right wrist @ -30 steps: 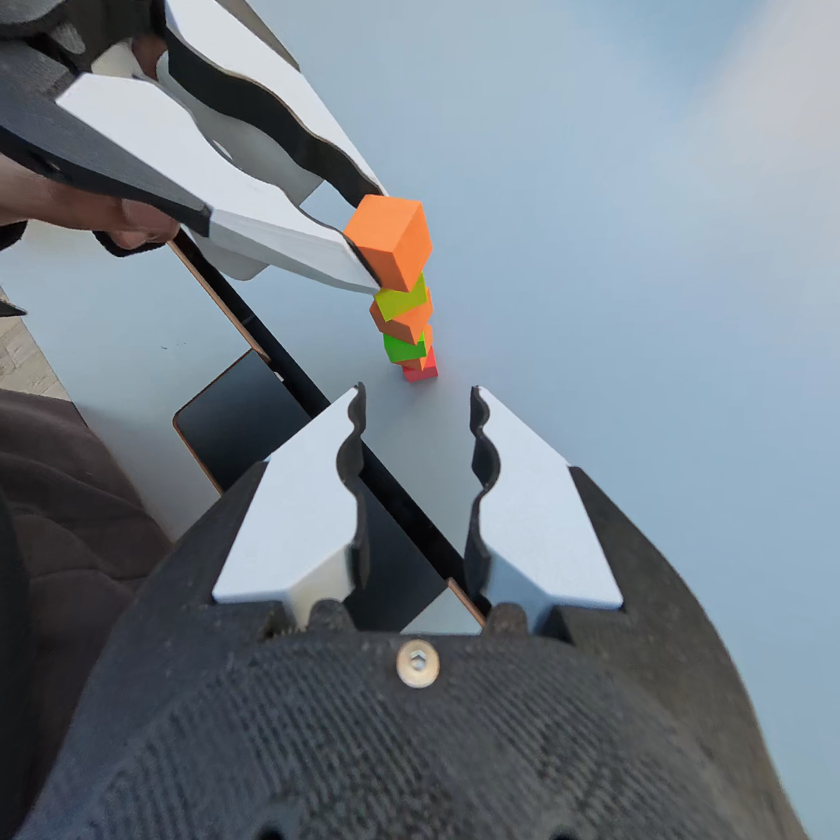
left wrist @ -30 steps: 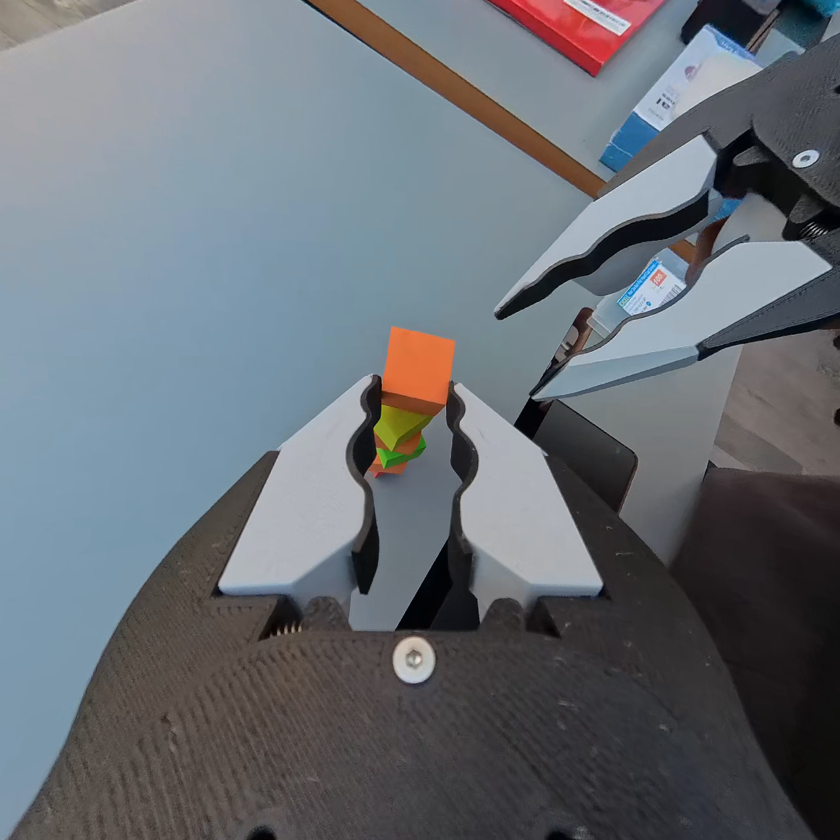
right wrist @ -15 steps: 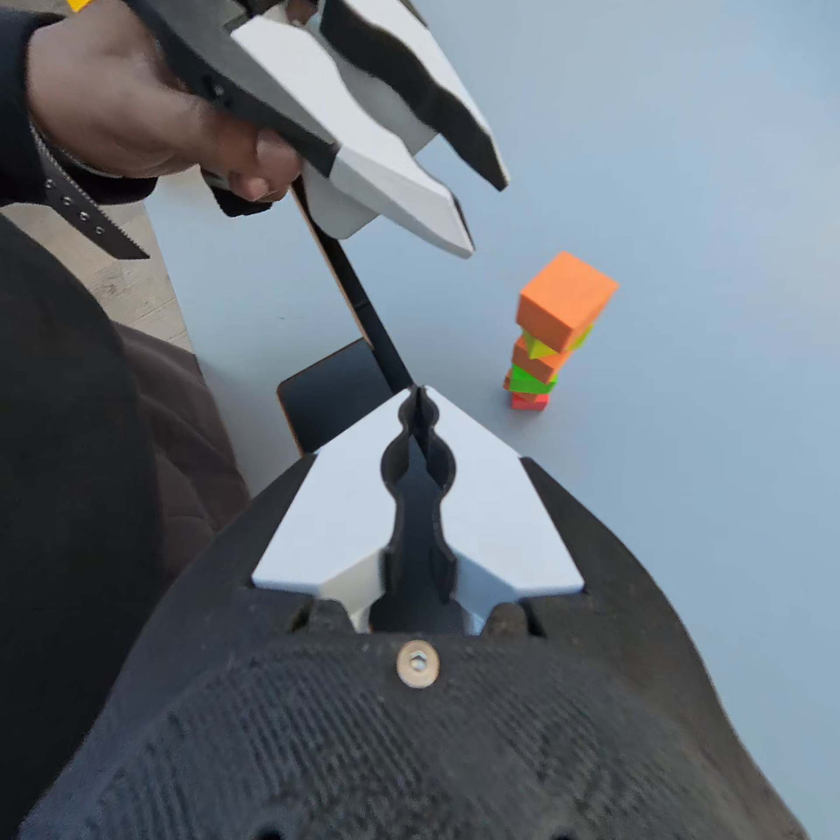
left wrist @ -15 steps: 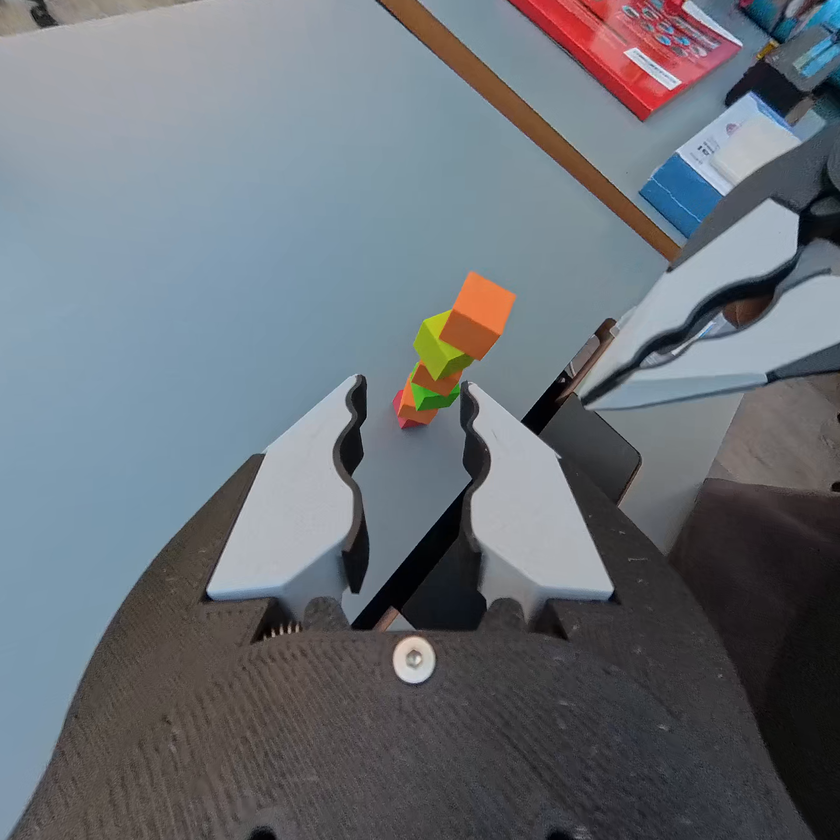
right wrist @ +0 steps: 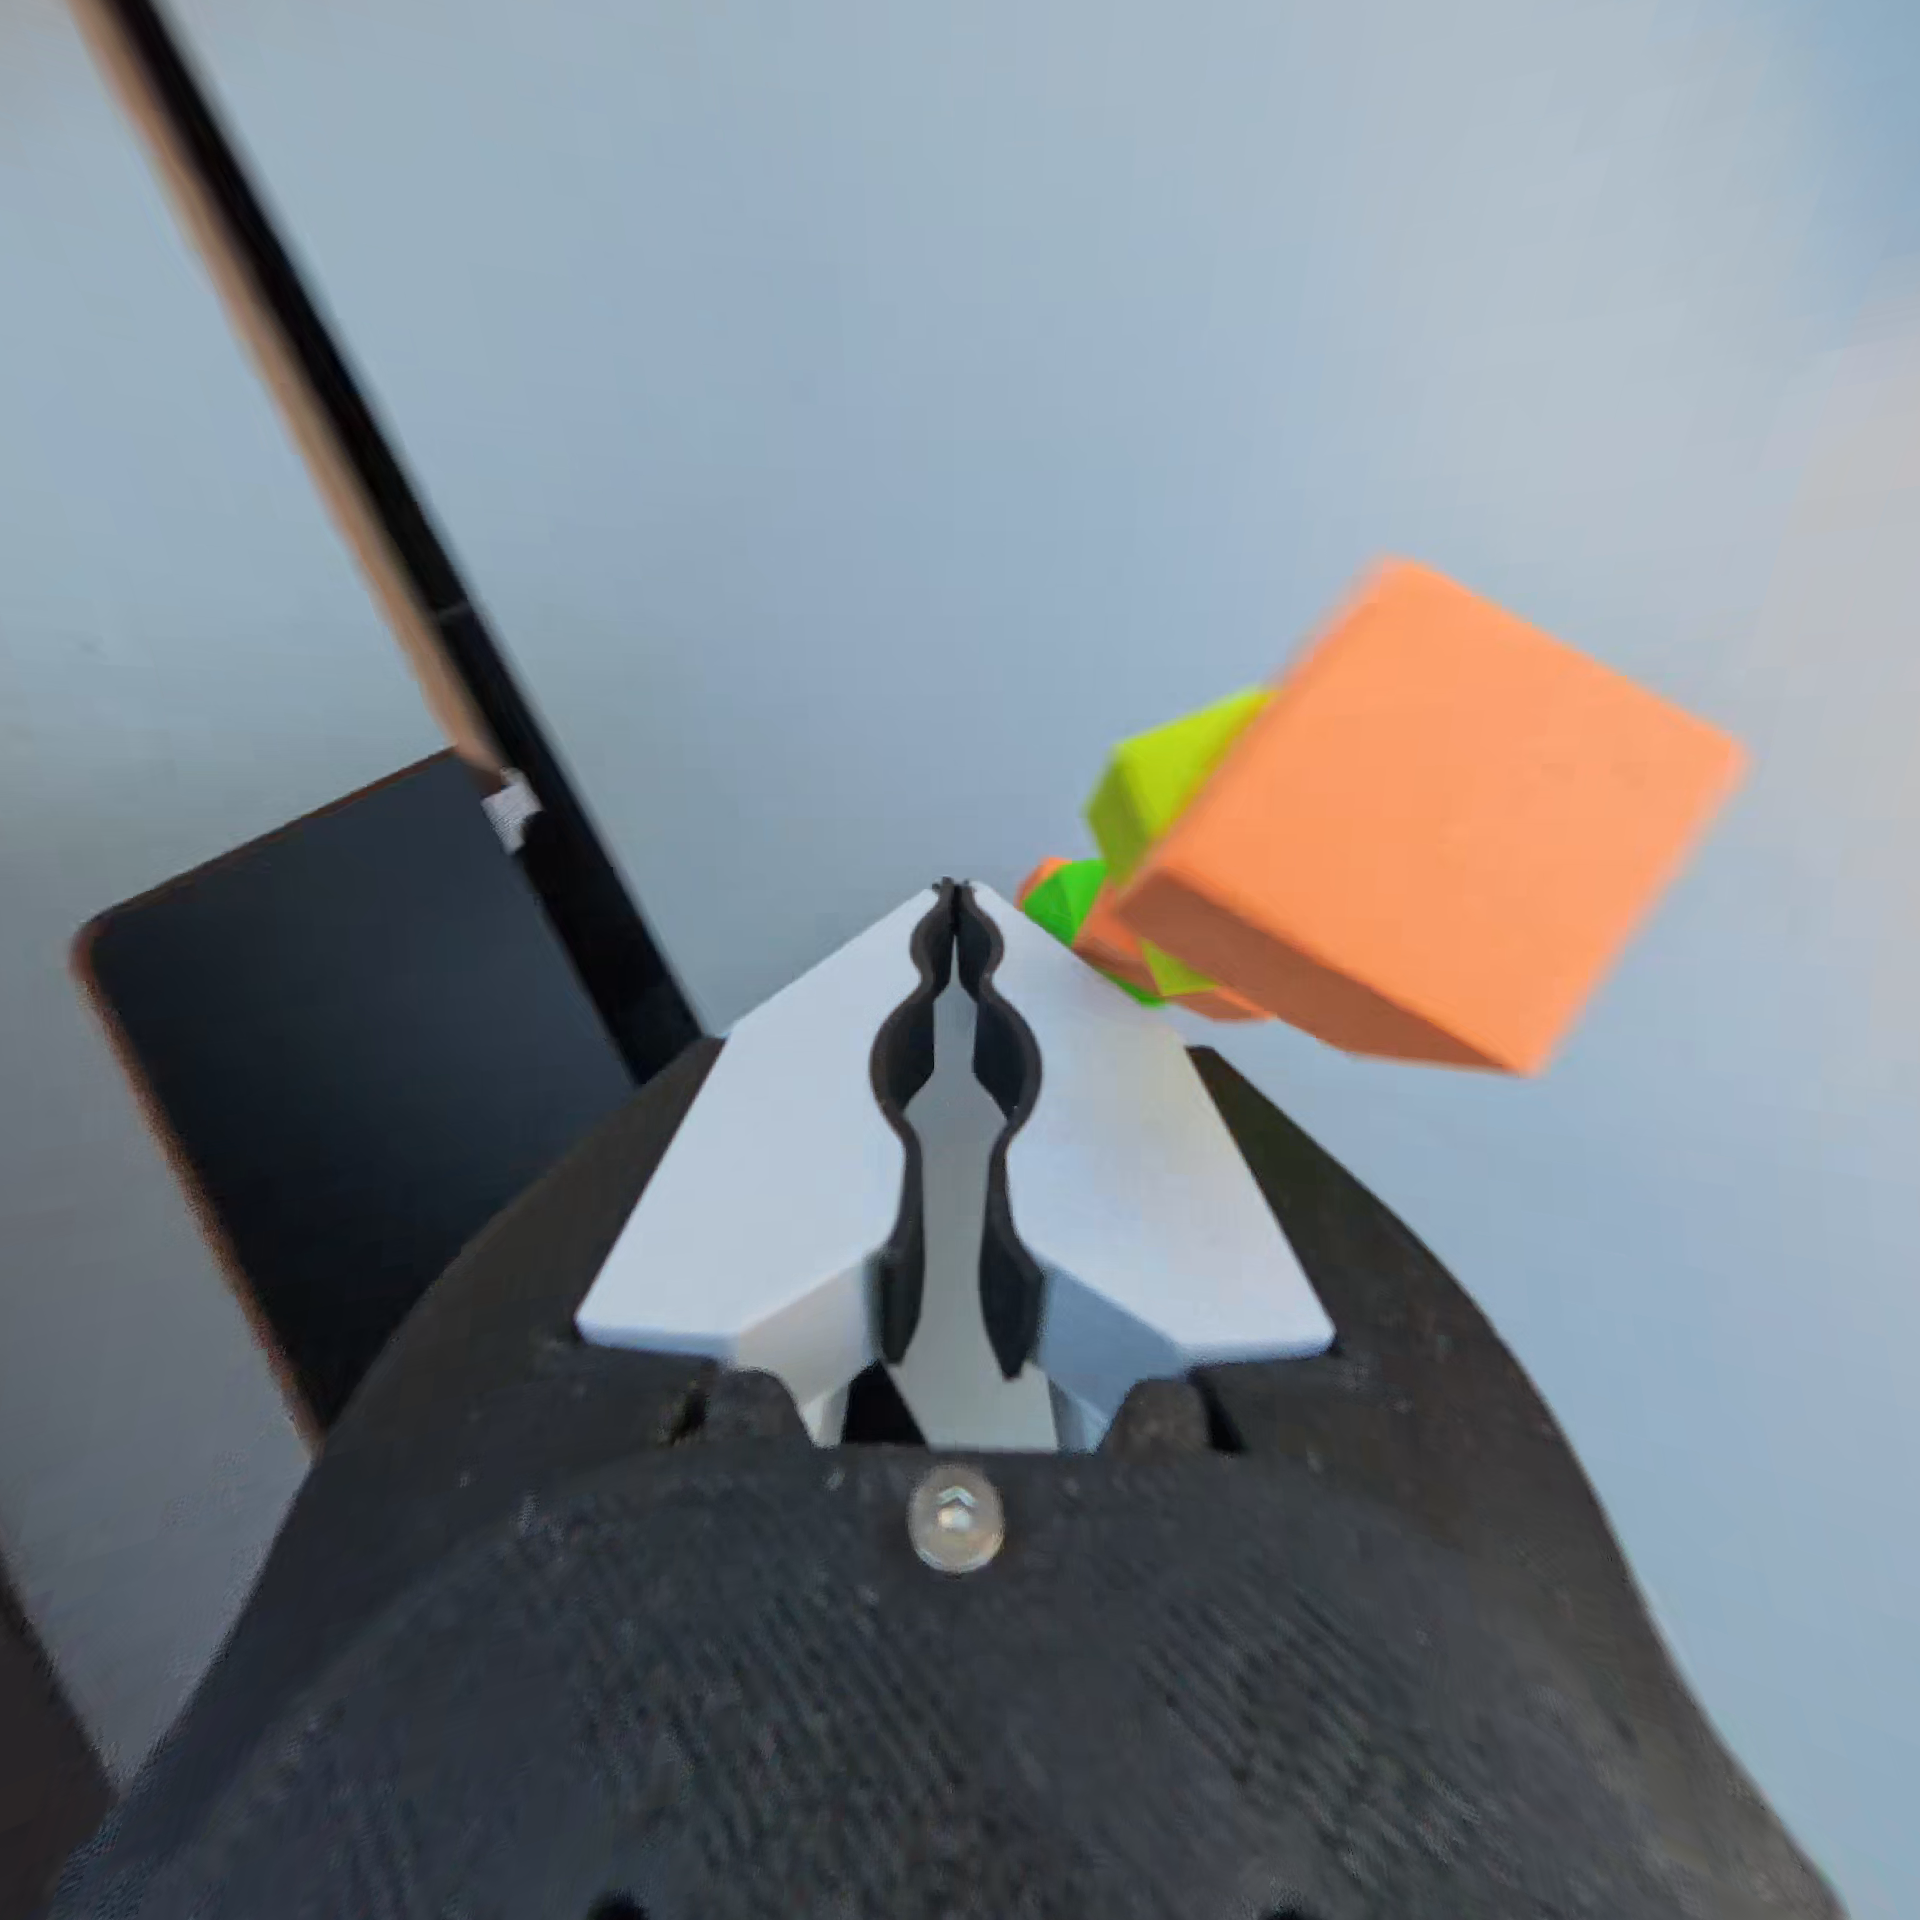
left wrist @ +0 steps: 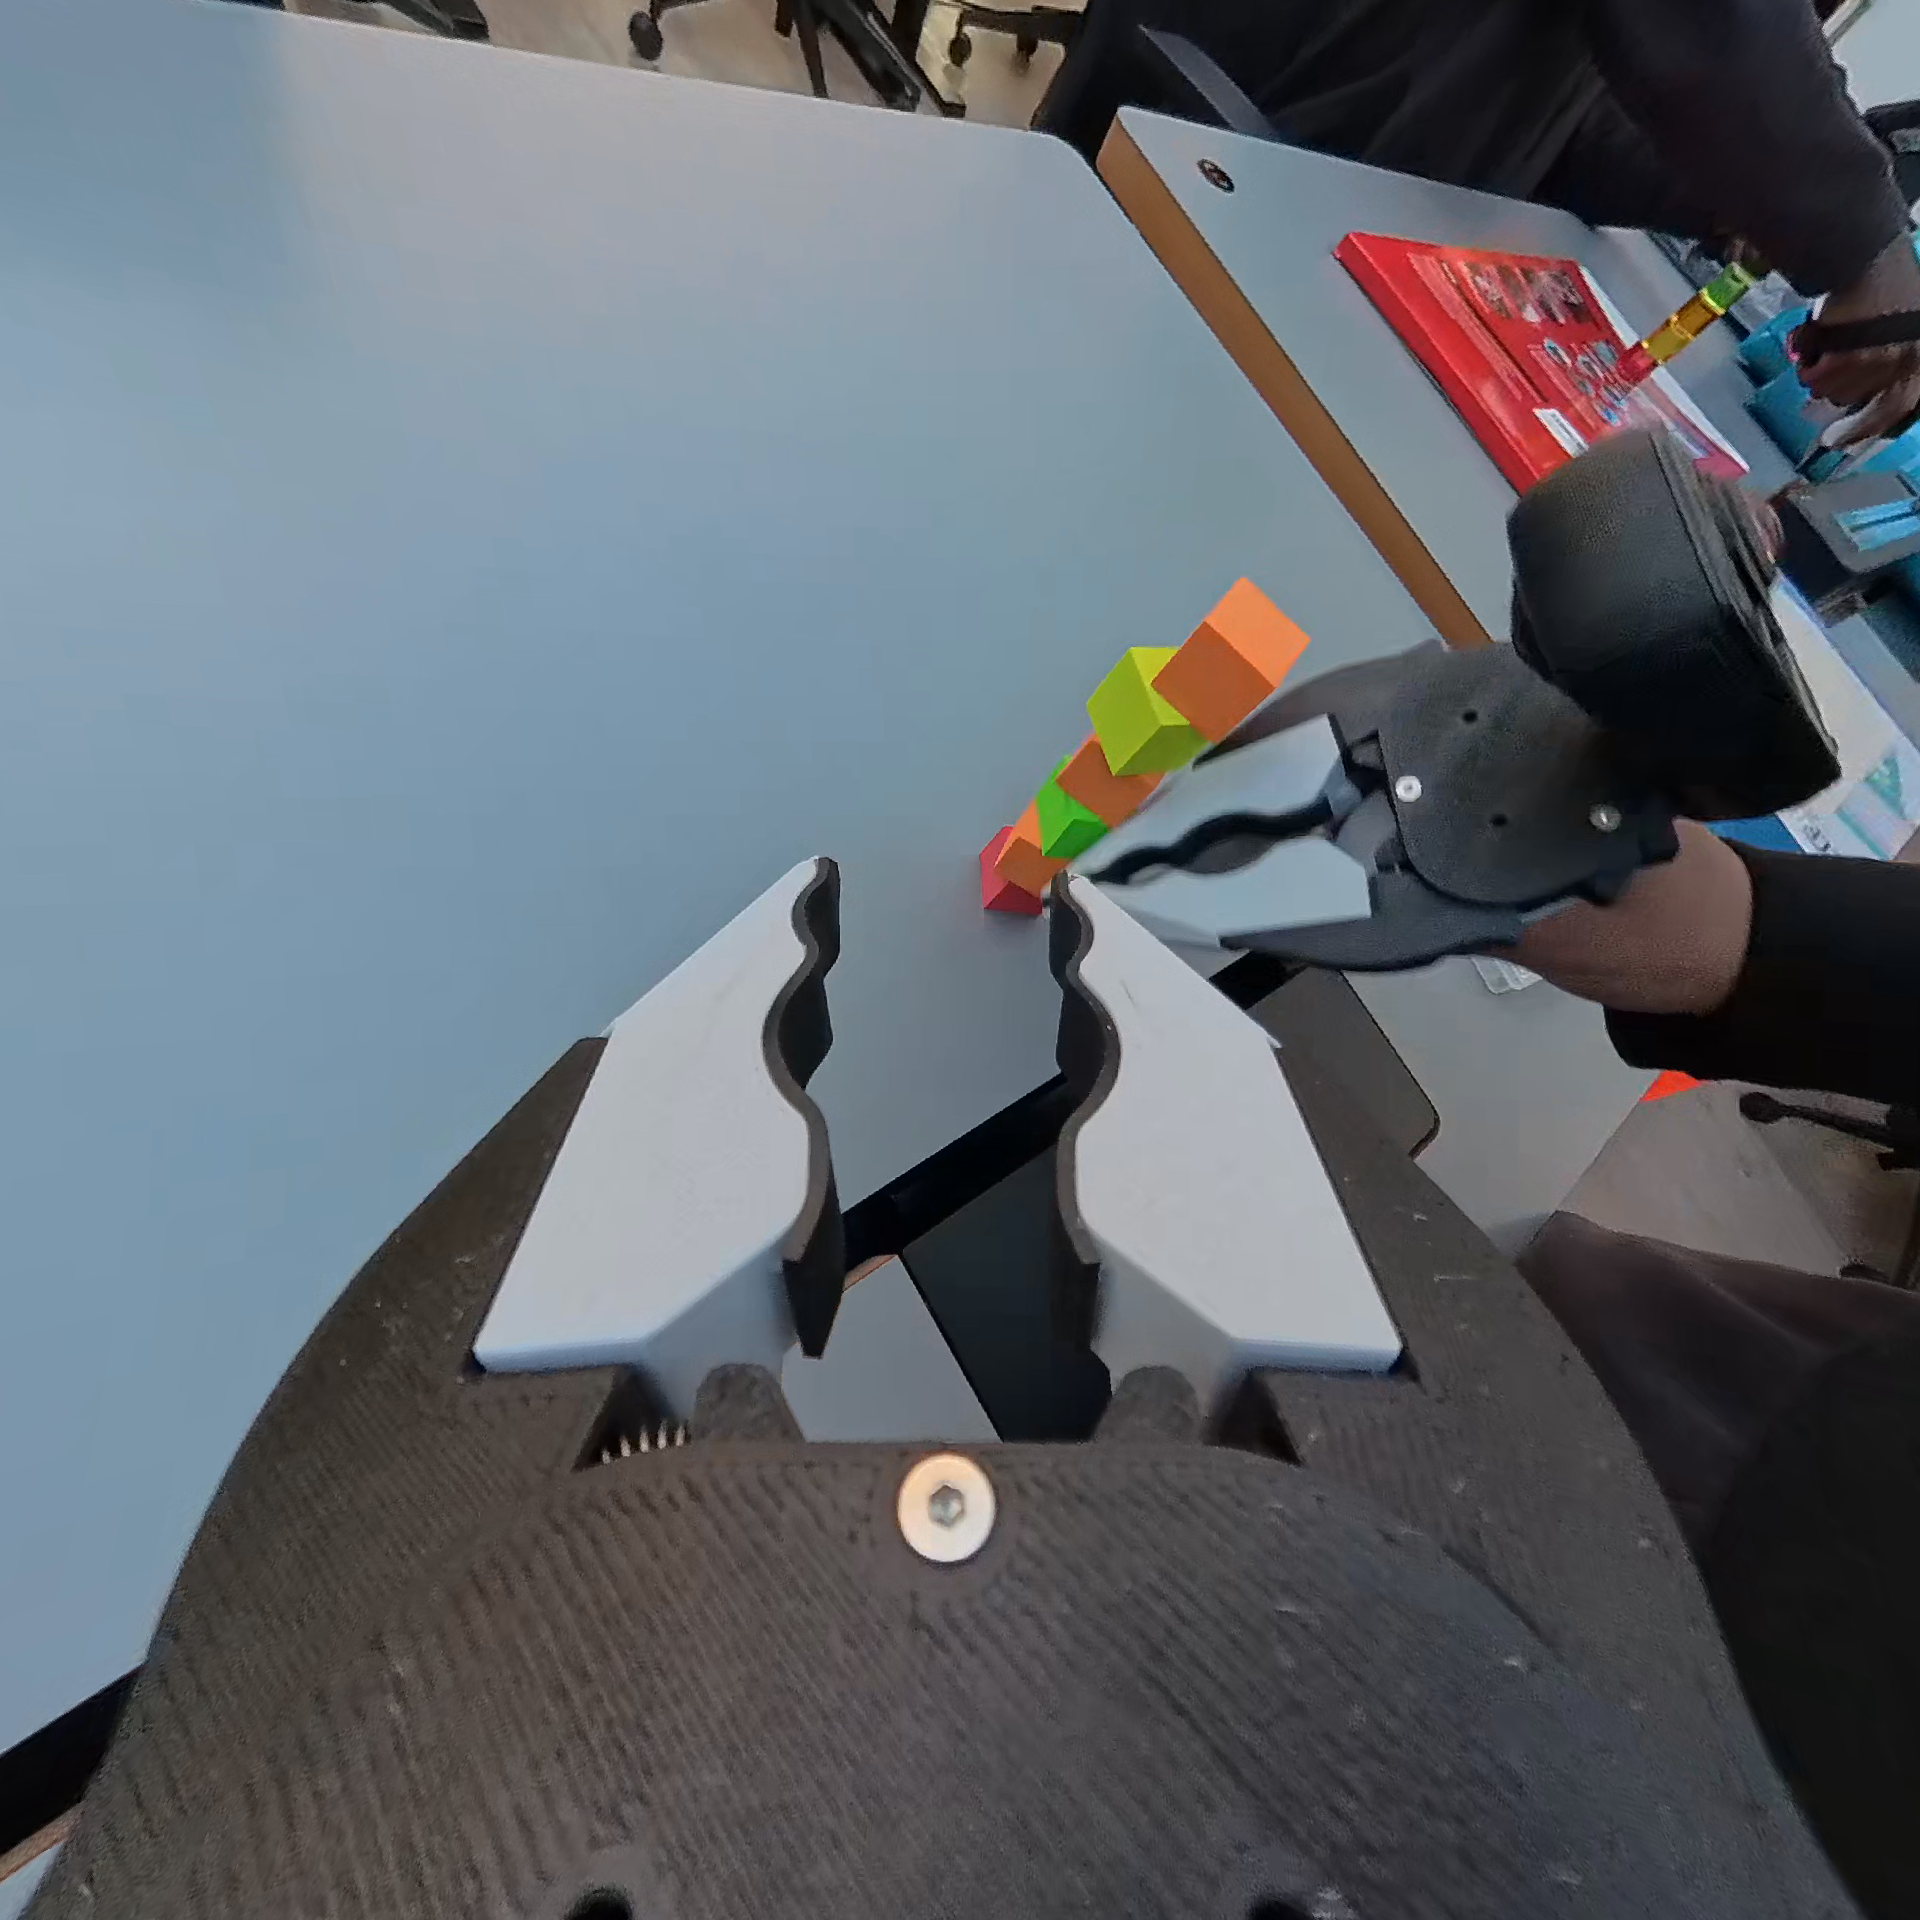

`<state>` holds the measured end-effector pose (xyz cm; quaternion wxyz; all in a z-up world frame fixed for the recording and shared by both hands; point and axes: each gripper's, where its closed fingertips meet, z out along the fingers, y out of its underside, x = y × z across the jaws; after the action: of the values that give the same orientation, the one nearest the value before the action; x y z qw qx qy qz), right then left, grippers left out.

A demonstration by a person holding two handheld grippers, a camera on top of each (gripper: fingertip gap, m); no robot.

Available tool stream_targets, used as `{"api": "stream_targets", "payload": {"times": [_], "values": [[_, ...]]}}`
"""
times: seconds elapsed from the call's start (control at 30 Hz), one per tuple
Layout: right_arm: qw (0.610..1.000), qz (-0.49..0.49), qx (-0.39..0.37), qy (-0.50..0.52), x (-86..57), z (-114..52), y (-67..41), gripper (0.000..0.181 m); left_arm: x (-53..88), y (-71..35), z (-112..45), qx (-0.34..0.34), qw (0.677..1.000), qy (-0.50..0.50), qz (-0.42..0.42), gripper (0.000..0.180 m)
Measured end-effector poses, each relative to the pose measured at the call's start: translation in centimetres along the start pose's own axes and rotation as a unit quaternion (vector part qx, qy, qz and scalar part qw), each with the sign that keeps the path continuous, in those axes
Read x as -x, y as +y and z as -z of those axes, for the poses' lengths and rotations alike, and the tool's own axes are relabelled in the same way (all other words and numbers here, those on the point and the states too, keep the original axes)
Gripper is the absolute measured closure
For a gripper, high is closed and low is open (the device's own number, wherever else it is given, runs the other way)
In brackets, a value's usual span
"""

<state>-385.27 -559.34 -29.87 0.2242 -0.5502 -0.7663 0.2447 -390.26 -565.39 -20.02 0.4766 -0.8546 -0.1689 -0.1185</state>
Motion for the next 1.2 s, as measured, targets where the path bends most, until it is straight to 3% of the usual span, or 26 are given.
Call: {"api": "stream_targets", "payload": {"times": [0.13, 0.57, 0.8, 1.03, 1.2], "values": [[0.989, -0.117, -0.015, 0.090, -6.5, 1.5, 0.7, 0.181, 0.1, 0.0, 0.7, -0.005, 1.000, -0.008, -0.007, 0.142], [0.953, -0.298, -0.010, 0.050, -1.5, 7.2, 9.4, 0.181, 0.9, 0.1, 0.7, -0.011, 1.000, -0.004, 0.019, 0.143], [0.974, -0.225, -0.015, 0.007, 1.0, 6.2, 6.8, 0.166, 3.4, 1.0, 1.3, -0.002, 0.998, -0.024, 0.053, 0.143], [0.988, -0.154, -0.002, -0.035, 4.4, 3.9, 4.4, 0.160, 3.8, 11.1, 0.0, 0.179, 0.982, -0.062, 0.012, 0.138], [0.989, -0.140, 0.002, -0.036, 4.4, 3.9, 4.3, 0.160, 2.8, 14.3, -1.6, 0.211, 0.975, -0.076, 0.002, 0.138]]}}
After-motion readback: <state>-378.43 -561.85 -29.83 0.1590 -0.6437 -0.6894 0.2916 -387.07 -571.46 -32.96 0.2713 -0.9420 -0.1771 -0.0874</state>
